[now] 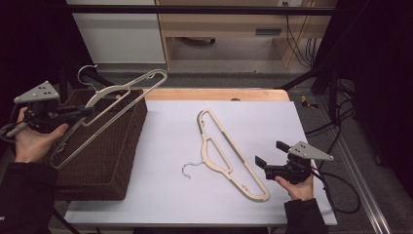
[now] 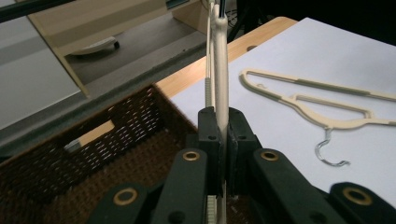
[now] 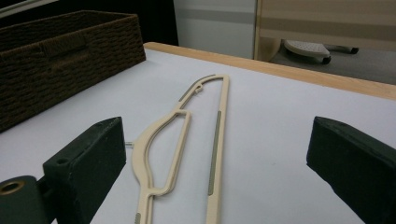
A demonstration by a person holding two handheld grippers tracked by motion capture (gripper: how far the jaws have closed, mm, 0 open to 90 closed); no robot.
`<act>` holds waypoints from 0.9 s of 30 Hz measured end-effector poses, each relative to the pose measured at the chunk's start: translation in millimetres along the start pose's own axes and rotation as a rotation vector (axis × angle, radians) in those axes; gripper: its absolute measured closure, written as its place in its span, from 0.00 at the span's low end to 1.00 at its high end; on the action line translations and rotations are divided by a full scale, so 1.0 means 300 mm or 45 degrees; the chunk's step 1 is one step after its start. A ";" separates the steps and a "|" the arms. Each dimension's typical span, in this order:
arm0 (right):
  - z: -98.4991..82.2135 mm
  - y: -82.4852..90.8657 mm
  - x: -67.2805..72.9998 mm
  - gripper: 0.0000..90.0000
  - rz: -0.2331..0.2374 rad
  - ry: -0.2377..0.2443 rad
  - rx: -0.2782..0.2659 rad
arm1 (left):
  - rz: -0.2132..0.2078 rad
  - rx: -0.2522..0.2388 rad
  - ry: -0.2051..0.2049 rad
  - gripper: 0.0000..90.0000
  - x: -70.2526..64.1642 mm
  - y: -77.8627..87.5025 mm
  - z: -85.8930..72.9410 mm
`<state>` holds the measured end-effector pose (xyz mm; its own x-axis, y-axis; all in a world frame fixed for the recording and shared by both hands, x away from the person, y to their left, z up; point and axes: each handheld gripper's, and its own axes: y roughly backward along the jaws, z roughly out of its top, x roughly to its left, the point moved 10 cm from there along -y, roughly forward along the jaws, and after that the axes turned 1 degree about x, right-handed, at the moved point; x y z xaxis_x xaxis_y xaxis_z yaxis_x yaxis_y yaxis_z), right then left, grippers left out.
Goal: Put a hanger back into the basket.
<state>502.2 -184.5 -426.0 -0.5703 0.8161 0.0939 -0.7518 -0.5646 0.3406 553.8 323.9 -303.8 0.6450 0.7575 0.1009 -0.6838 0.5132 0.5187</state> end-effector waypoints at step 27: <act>-0.007 -0.009 0.003 0.05 0.001 -0.002 0.010 | 0.095 0.133 0.211 0.96 0.190 -0.014 -0.300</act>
<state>503.0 -182.4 -428.7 -0.5706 0.8156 0.0958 -0.7484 -0.5645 0.3482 562.8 401.3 -376.5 0.5233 0.8521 0.0060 -0.6829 0.4151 0.6011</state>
